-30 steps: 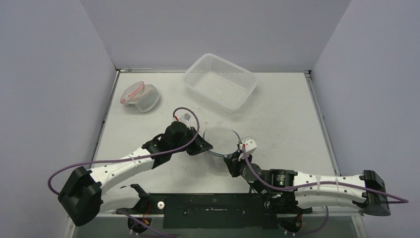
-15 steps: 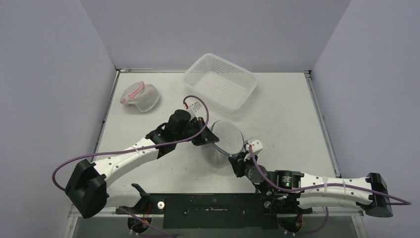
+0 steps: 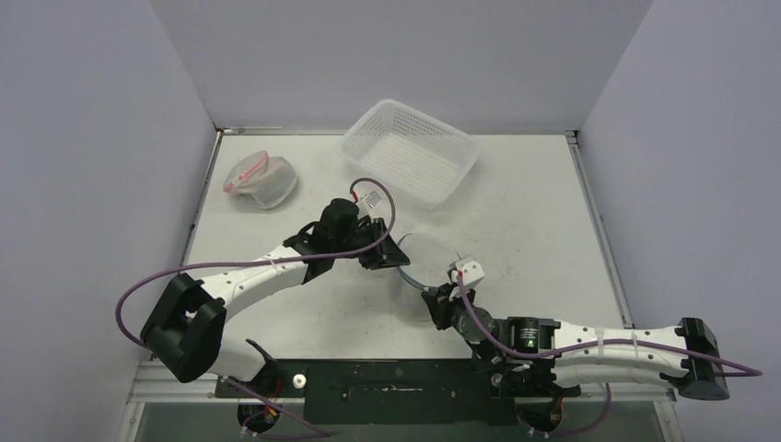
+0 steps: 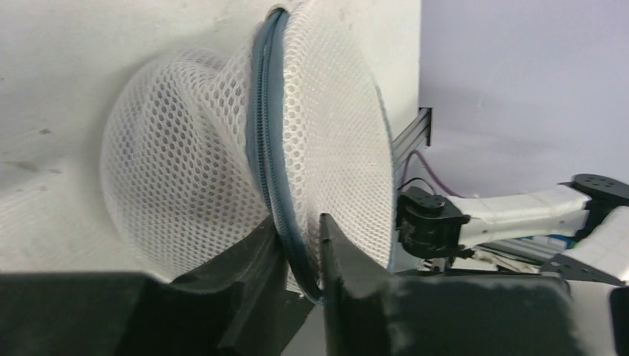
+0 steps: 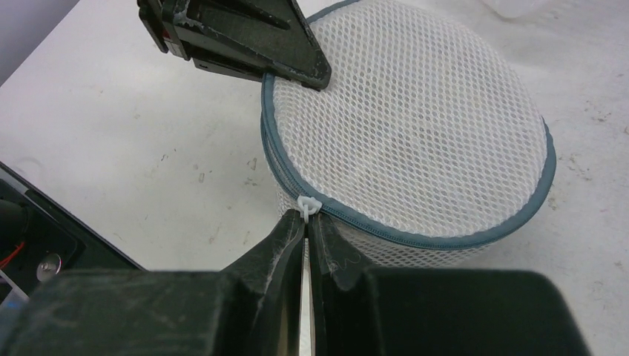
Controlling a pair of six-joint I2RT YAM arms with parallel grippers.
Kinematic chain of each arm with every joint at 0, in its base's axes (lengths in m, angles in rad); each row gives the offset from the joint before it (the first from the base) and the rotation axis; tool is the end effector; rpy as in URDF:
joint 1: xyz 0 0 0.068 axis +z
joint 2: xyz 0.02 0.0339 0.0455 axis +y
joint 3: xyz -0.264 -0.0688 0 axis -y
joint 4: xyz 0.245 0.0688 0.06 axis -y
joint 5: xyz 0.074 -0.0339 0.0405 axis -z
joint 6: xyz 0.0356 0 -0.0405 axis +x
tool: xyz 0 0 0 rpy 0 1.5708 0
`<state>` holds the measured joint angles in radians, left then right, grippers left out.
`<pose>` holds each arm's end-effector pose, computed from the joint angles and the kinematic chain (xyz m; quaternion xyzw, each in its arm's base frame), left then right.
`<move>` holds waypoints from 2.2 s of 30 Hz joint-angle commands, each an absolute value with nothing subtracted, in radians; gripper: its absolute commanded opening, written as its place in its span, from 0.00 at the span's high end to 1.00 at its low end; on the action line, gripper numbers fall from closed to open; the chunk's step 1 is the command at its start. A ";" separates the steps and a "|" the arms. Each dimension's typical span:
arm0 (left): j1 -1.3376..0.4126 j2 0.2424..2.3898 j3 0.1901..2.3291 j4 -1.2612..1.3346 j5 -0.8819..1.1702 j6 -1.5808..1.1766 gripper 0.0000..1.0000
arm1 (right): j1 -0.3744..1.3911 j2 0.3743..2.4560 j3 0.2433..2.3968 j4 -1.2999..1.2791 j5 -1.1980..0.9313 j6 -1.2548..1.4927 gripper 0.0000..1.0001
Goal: Unzip the laundry bag and remove the bra
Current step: Unzip the laundry bag at the center of the board.
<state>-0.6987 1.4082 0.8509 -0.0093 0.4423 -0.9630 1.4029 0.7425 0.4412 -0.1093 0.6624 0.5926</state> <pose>0.2249 -0.2088 0.2384 -0.0080 0.8617 -0.4764 0.1746 0.0501 0.1648 0.2358 -0.1480 0.7972 0.2881 0.5096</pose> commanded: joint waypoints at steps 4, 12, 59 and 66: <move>-0.663 1.348 0.825 -0.042 0.392 -0.955 0.35 | 1.414 0.859 0.466 0.074 0.635 0.575 0.95; -0.665 1.134 0.784 -0.325 0.244 -0.992 0.10 | 1.407 0.938 0.483 0.141 0.592 0.552 0.95; -0.739 1.184 0.693 0.025 0.256 -1.125 1.00 | 1.382 0.773 0.442 -0.088 0.664 0.653 0.95; -0.735 1.206 0.738 0.057 0.346 -1.058 1.00 | 1.384 0.706 0.456 -0.180 0.708 0.649 0.95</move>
